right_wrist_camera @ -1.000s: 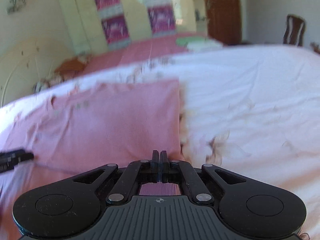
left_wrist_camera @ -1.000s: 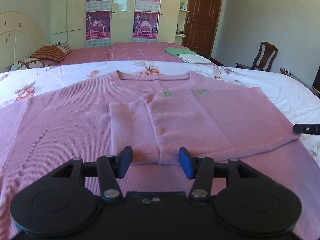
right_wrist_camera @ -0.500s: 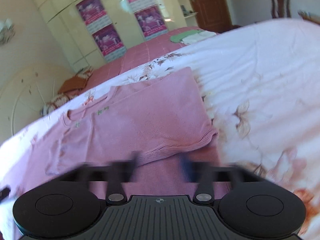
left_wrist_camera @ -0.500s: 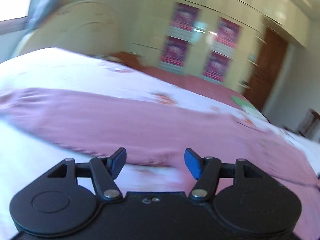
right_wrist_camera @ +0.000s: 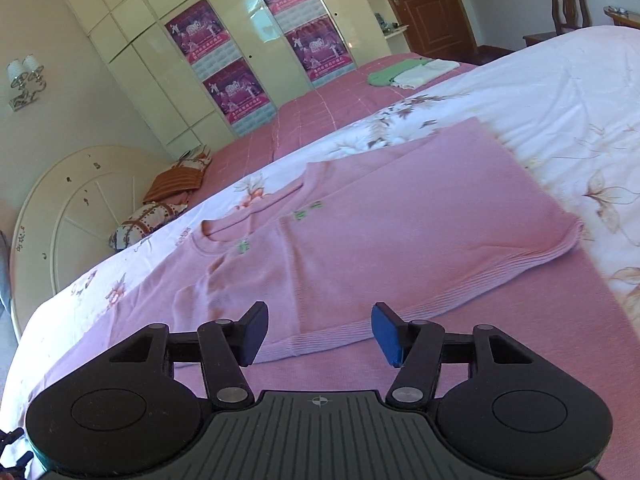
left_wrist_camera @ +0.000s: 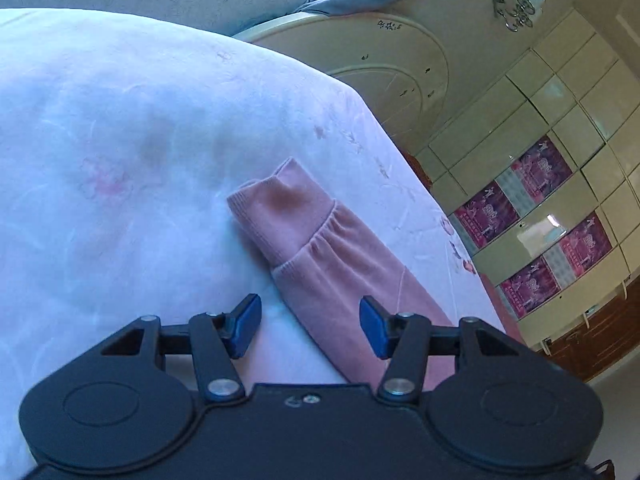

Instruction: Fold small clothes

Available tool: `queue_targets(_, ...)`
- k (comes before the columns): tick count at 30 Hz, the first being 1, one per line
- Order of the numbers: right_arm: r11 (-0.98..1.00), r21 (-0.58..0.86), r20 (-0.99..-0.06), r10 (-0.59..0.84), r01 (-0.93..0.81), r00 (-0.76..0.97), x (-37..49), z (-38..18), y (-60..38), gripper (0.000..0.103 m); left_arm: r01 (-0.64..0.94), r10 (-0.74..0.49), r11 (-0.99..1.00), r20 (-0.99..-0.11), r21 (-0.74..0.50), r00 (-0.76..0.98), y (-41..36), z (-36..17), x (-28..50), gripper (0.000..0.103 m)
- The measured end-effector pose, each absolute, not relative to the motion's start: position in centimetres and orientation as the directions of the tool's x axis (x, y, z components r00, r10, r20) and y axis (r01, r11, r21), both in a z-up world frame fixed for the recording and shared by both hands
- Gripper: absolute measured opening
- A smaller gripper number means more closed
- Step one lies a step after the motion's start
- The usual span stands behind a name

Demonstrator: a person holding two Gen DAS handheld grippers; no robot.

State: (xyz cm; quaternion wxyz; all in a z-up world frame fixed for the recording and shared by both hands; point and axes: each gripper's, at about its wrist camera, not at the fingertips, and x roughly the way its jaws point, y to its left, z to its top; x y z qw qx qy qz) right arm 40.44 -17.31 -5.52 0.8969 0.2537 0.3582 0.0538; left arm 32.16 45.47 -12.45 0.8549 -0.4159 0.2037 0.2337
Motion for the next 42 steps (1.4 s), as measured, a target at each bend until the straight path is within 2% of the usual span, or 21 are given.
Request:
queue_targets(5, 0.870, 0.485, -0.609, 0.263, 0.089, 0.748, 41.0, -4.7, -16.0, 0.058, -0.557, 0.240, 0.498, -0.512, -0.665, 0.825, 47.4, -13.2, 33.7, 0.052)
queue_targets(8, 0.875, 0.475, -0.614, 0.253, 0.094, 0.747, 41.4, -4.6, -15.8, 0.058, -0.571, 0.247, 0.499, -0.525, -0.652, 0.815, 48.0, -13.2, 34.6, 0.044)
queue_targets(11, 0.875, 0.472, -0.624, 0.243, 0.110, 0.743, 41.7, -5.0, -15.9, 0.058, -0.576, 0.262, 0.519, -0.524, -0.632, 0.810, 47.9, -12.2, 34.6, 0.042)
queue_targets(12, 0.874, 0.472, -0.625, 0.241, 0.114, 0.742, 41.8, -5.1, -16.0, 0.058, -0.574, 0.267, 0.547, -0.524, -0.609, 0.809, 47.6, -11.9, 34.8, 0.038)
queue_targets(13, 0.873, 0.474, -0.625, 0.241, 0.116, 0.742, 41.7, -5.1, -16.1, 0.058, -0.581, 0.259, 0.593, -0.551, -0.558, 0.793, 47.2, -11.6, 35.4, 0.029)
queue_targets(14, 0.873, 0.474, -0.627, 0.242, 0.116, 0.740, 41.7, -5.2, -16.2, 0.058, -0.585, 0.245, 0.628, -0.583, -0.513, 0.775, 46.9, -11.6, 36.2, 0.010)
queue_targets(16, 0.875, 0.469, -0.635, 0.241, 0.119, 0.734, 41.9, -5.5, -16.3, 0.058, -0.585, 0.256, 0.673, -0.599, -0.453, 0.759, 46.1, -11.3, 36.9, 0.010)
queue_targets(19, 0.868, 0.482, -0.629, 0.249, 0.118, 0.737, 42.1, -5.6, -16.8, 0.058, -0.494, 0.232, 0.771, -0.544, -0.403, 0.806, 42.8, -9.1, 37.6, 0.009)
queue_targets(24, 0.862, 0.496, -0.614, 0.260, 0.108, 0.745, 42.0, -5.6, -17.6, 0.058, -0.167, -0.008, 0.918, -0.438, -0.359, 0.899, 33.1, -5.1, 40.7, 0.010)
queue_targets(28, 0.857, 0.505, -0.604, 0.271, 0.098, 0.750, 41.8, -5.6, -18.4, 0.058, 0.040, -0.178, 0.946, -0.415, -0.321, 0.892, 23.0, -3.3, 43.9, 0.009)
queue_targets(34, 0.840, 0.532, -0.591, 0.276, 0.108, 0.758, 41.1, -5.5, -20.9, 0.058, 0.192, -0.311, 0.939, -0.468, -0.285, 0.828, 9.7, -5.7, 46.5, 0.009)
queue_targets(42, 0.786, 0.604, -0.556, 0.295, 0.133, 0.777, 41.3, -5.0, -24.8, 0.058, 0.252, -0.342, 0.939, -0.565, -0.234, 0.751, 0.8, -10.7, 47.7, 0.010)
